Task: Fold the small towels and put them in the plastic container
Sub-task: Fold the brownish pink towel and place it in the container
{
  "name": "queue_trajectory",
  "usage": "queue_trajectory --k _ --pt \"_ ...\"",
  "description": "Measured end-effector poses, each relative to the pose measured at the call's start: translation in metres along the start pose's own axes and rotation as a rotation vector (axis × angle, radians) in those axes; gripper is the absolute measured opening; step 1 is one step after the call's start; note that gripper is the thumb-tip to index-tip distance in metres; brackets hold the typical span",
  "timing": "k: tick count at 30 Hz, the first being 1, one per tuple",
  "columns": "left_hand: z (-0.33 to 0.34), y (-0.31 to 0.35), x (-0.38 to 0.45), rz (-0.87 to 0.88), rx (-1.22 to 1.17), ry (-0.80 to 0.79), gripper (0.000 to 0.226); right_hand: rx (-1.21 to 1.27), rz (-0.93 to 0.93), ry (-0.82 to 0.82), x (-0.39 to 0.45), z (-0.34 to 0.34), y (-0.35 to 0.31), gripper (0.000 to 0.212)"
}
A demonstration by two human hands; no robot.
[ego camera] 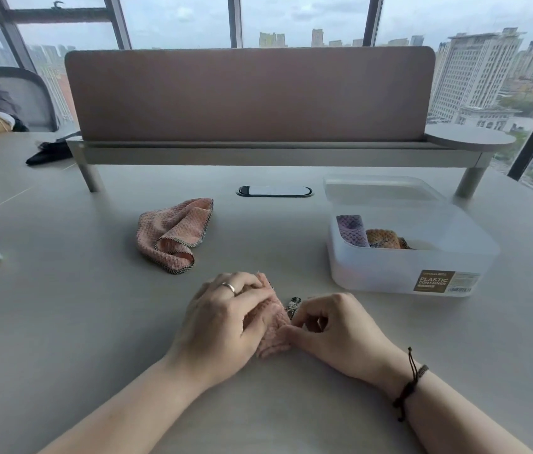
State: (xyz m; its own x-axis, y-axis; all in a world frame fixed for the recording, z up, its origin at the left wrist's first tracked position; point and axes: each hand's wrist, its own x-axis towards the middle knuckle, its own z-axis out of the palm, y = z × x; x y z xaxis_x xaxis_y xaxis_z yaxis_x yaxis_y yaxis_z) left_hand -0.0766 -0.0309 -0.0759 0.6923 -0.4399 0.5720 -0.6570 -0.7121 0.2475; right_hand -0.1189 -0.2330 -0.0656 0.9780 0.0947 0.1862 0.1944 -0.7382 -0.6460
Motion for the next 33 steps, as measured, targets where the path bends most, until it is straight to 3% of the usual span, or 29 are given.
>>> queue_trajectory --k 7,12,16,20,24,28,31,33 --pt "0.001 -0.007 0.0 -0.053 -0.067 -0.508 0.084 0.108 -0.091 -0.165 -0.004 -0.005 -0.003 0.033" --pt "-0.007 -0.003 0.005 -0.033 0.04 -0.654 0.083 0.063 -0.09 -0.13 -0.004 -0.002 -0.002 0.025" --pt "-0.007 -0.005 0.006 -0.052 0.101 -0.716 0.075 0.06 -0.076 0.079 -0.002 0.002 0.003 0.03" --pt "-0.002 -0.009 0.005 -0.092 0.055 -0.69 0.075 -0.085 -0.071 0.078 -0.004 0.006 0.003 0.034" --pt "-0.004 -0.009 0.003 -0.185 -0.251 -0.467 0.08 -0.147 -0.085 0.053 -0.008 0.009 0.0 0.035" --pt "-0.013 -0.002 0.007 -0.576 -0.817 -0.216 0.082 -0.19 -0.112 0.053 -0.011 0.009 -0.002 0.039" --pt "-0.014 -0.005 0.015 -0.893 -0.923 -0.094 0.087 -0.165 -0.106 0.051 -0.011 0.008 -0.002 0.038" --pt "-0.014 -0.008 0.018 -1.001 -0.899 -0.173 0.094 -0.134 -0.103 0.044 -0.012 0.007 -0.001 0.037"
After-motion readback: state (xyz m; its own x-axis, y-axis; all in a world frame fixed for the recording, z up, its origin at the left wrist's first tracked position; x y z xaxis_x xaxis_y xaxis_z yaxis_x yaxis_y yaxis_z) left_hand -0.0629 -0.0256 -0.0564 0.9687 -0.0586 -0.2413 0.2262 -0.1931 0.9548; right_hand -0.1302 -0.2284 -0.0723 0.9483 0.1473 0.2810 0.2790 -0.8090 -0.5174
